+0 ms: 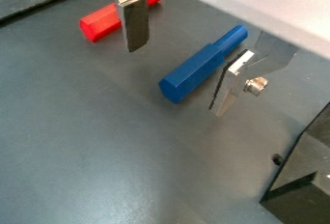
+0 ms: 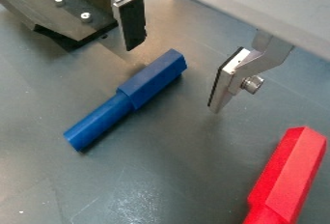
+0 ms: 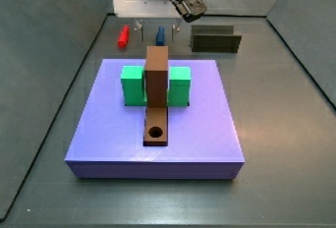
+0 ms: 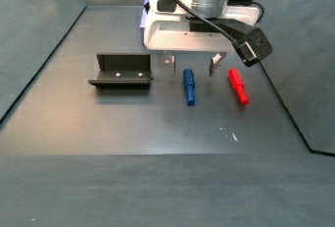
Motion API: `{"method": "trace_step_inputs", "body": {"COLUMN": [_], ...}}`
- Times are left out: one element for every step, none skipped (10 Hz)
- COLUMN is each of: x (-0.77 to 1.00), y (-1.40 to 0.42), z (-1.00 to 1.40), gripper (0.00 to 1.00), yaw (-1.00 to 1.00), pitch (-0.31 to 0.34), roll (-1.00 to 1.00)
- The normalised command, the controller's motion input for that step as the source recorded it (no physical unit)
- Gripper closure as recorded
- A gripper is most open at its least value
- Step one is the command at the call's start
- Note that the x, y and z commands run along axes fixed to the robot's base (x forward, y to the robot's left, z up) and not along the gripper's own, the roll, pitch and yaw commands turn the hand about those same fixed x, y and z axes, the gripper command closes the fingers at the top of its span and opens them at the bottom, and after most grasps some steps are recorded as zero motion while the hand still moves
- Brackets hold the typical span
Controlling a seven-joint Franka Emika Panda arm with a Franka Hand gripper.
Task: Pick up the blue object. Move up. Place the blue object on the fixture. Regrasp the blue object. Move to above the board. Insert the blue object.
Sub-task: Pick up the blue object.
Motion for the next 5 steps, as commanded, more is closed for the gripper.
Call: {"method": "trace_step_inputs", "body": {"x": [0.00, 0.00, -0.01, -0.01, 0.00], "y": [-0.07, -0.06, -0.07, -0.05, -0.04], "z": [-0.13, -0.17, -0.20, -0.15, -0.14], "gripper": [0.00, 0.00, 0.00, 0.00, 0.00], "yaw": [0.06, 0.07, 0.07, 0.07, 0.05], "pitch": [-0.010, -0.043, -0.094, -0.083, -0.080], "roll": [0.01, 0.00, 0.00, 0.00, 0.00]}}
